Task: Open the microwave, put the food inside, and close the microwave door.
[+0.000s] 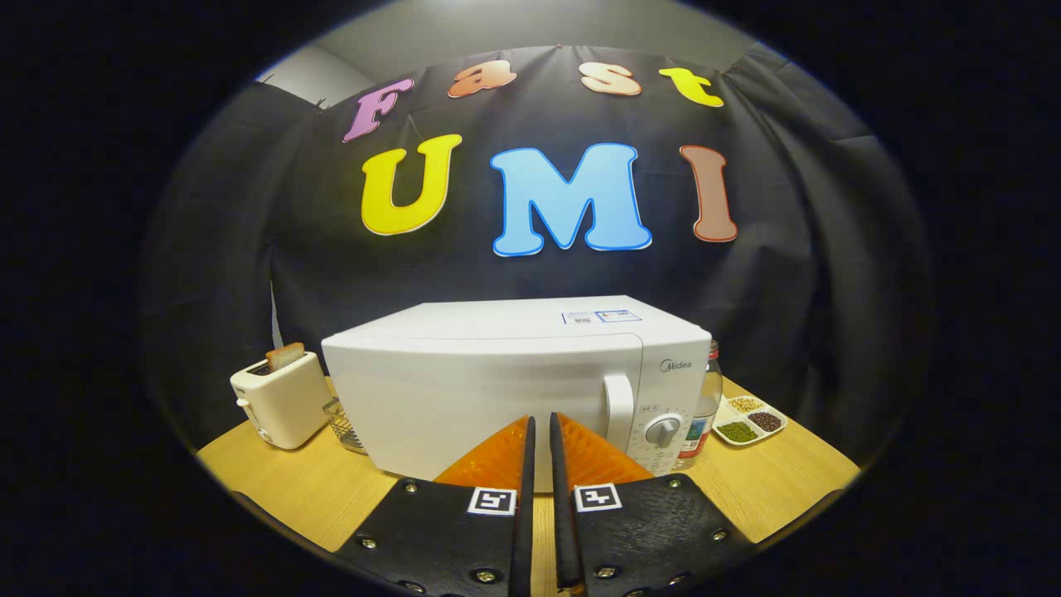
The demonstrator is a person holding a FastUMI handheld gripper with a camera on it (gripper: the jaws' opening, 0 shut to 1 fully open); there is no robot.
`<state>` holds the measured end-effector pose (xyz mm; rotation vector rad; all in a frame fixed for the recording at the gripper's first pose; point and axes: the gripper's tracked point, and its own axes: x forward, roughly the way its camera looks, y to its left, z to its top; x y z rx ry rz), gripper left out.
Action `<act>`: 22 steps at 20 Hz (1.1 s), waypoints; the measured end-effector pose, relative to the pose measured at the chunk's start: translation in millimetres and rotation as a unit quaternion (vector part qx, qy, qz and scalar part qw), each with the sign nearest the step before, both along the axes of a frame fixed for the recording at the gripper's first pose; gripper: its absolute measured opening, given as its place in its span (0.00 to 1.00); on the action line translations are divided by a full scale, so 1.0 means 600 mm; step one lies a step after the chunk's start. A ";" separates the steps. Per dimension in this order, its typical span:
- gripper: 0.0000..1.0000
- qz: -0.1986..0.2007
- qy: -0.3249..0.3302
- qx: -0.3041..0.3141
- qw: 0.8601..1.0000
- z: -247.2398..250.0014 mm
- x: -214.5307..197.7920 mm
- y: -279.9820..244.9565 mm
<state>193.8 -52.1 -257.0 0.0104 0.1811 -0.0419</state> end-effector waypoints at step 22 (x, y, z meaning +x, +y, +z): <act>0.99 0.004 -0.153 -0.003 0.988 0.367 -0.289 0.063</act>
